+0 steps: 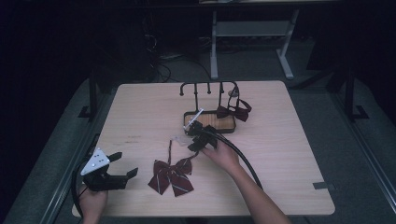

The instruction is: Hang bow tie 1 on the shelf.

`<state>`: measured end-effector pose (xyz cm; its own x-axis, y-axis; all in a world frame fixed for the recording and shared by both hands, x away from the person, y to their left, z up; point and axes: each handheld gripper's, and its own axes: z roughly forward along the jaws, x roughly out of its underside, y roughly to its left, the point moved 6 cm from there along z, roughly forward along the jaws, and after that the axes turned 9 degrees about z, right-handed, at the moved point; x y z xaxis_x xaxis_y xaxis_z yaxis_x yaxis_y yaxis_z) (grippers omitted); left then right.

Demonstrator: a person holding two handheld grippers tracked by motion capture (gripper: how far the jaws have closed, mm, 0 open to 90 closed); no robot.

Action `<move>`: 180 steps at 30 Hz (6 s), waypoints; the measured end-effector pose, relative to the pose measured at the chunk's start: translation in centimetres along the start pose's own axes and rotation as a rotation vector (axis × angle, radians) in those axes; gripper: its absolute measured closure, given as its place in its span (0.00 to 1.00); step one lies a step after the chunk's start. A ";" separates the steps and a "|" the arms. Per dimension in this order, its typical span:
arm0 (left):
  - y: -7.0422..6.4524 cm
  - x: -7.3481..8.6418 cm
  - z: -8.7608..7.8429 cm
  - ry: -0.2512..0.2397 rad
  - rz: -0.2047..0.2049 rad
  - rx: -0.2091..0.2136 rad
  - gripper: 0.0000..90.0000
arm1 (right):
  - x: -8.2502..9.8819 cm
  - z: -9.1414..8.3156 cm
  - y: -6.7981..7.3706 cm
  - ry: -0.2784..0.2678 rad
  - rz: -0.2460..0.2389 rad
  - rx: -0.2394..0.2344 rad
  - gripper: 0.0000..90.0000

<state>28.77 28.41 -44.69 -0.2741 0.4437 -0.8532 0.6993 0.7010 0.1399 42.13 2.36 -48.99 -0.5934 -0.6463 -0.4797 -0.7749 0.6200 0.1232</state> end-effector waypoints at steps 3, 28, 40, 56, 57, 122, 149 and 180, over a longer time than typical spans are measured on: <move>0.1 0.0 0.0 -0.002 -0.003 -0.001 0.14 | 0.1 0.3 -0.2 0.010 0.007 0.003 0.67; 0.1 -0.1 0.0 -0.001 0.002 -0.001 0.14 | 0.3 0.9 -0.7 0.054 0.026 0.005 0.84; 0.1 -0.1 0.0 -0.003 -0.003 -0.001 0.14 | 0.3 1.0 -0.6 0.061 0.015 0.010 0.89; 0.2 -0.1 -0.1 -0.002 -0.003 0.003 0.14 | 0.3 0.8 -0.5 0.062 0.022 0.001 0.93; 0.2 -0.1 -0.1 -0.002 -0.003 0.003 0.14 | 0.3 0.8 -0.5 0.062 0.022 0.001 0.93; 0.2 0.1 0.0 0.000 -0.009 0.004 0.14 | -1.3 -5.6 2.5 -0.028 -0.061 -0.063 0.94; 0.2 0.0 0.0 0.004 -0.005 0.002 0.14 | -2.7 -9.1 2.9 -0.069 -0.082 -0.068 0.94; 0.3 0.1 0.1 0.001 -0.013 0.004 0.14 | -5.7 -12.4 3.0 -0.103 -0.118 -0.067 0.94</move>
<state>29.01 28.62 -44.75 -0.2838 0.4347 -0.8547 0.6985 0.7044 0.1263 40.46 2.41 -35.08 -0.4748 -0.6617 -0.5802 -0.8527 0.5091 0.1172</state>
